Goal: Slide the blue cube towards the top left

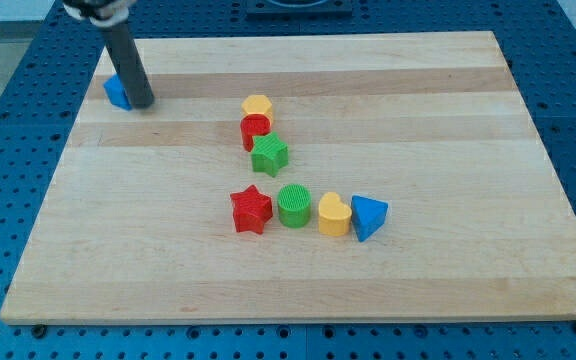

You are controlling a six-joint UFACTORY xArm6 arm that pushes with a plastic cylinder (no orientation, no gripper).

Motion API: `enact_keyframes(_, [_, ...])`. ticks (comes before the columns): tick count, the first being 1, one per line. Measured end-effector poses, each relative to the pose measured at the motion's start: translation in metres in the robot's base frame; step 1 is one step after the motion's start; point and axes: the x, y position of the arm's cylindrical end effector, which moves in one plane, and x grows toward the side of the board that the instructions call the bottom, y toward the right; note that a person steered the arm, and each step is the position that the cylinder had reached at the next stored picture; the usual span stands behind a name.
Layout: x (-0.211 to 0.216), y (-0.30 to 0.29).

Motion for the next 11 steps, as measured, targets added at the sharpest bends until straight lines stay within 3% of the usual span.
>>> enact_keyframes(1, [-0.032,-0.015])
enact_keyframes(3, [0.042,-0.025])
enact_keyframes(4, [0.023,-0.064])
enact_keyframes(5, [-0.031,-0.067])
enact_keyframes(6, [-0.046,-0.058])
enact_keyframes(11, [-0.061,-0.053])
